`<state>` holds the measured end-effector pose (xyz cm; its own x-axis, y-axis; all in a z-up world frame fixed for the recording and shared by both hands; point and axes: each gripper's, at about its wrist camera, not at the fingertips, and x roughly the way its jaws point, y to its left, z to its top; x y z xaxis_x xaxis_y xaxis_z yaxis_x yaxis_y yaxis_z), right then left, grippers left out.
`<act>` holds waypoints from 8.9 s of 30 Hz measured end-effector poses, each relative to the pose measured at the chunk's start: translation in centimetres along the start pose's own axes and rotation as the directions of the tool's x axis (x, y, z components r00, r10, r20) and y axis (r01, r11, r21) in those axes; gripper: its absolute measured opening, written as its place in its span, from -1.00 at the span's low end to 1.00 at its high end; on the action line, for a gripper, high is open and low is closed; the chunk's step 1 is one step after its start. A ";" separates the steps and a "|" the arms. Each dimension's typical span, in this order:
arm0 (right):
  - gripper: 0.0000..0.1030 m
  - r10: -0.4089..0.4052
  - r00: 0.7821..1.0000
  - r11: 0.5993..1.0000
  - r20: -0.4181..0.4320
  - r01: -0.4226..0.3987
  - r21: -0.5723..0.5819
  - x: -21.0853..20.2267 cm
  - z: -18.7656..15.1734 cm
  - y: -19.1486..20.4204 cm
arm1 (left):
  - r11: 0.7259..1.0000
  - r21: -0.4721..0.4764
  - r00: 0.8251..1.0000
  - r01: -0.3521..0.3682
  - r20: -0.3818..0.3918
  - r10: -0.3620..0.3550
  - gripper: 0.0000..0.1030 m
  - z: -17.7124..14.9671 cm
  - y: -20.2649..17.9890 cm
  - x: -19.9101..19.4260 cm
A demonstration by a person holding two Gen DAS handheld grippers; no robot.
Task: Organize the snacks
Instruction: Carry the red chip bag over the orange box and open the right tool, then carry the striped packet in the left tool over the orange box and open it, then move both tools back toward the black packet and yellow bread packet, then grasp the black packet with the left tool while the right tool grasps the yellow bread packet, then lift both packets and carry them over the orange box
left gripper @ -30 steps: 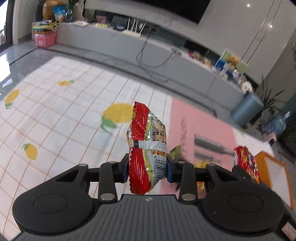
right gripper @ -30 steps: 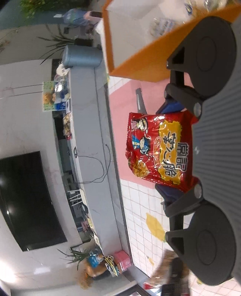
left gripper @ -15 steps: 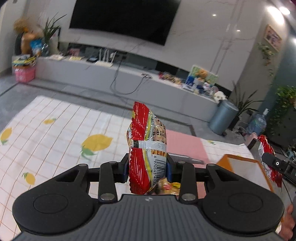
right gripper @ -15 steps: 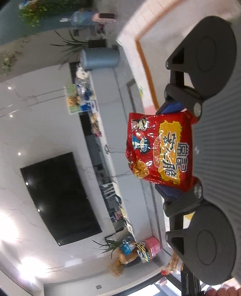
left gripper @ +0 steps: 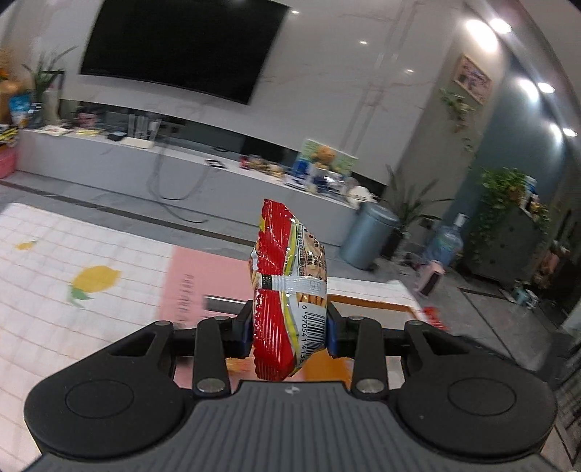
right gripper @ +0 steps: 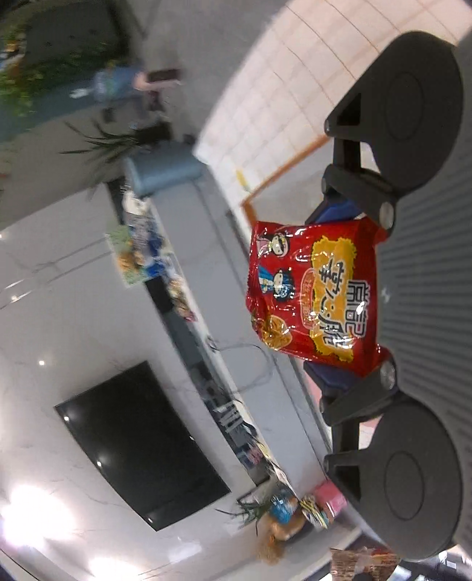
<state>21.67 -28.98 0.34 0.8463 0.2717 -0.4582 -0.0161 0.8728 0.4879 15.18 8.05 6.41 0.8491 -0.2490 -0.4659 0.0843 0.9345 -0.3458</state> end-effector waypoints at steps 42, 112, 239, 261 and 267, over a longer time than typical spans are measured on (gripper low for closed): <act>0.93 -0.057 0.998 0.987 -0.028 0.052 -0.154 0.0 6.1 -7.3 | 0.998 0.065 0.966 0.011 -0.259 0.006 -0.21 -4.7 -13.4 12.9; -1.00 -0.211 0.940 0.957 -0.267 0.143 -0.254 10.6 3.3 -4.5 | 0.983 0.122 0.951 -0.139 -0.261 0.167 0.32 -5.0 -9.9 11.7; 0.94 -0.145 0.942 0.926 -0.303 0.021 -0.377 24.1 -15.5 18.7 | 0.931 -0.072 0.847 -0.358 -0.444 0.292 -0.20 -5.2 18.4 13.7; 0.94 -0.139 0.974 0.870 -0.180 0.033 -0.492 24.7 -18.3 19.9 | 0.932 -0.091 0.846 -0.351 -0.458 0.274 -0.20 -5.2 18.6 13.5; 0.77 -0.129 0.977 0.866 -0.169 0.028 -0.499 24.4 -18.4 20.0 | 0.932 -0.090 0.848 -0.352 -0.451 0.277 -0.20 -5.4 18.5 13.3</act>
<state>32.24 2.59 -14.75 0.7391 0.2210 -0.6364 -0.2557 0.9660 0.0384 25.21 20.62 -10.57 0.5082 -0.0672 -0.8586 -0.2670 0.9355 -0.2313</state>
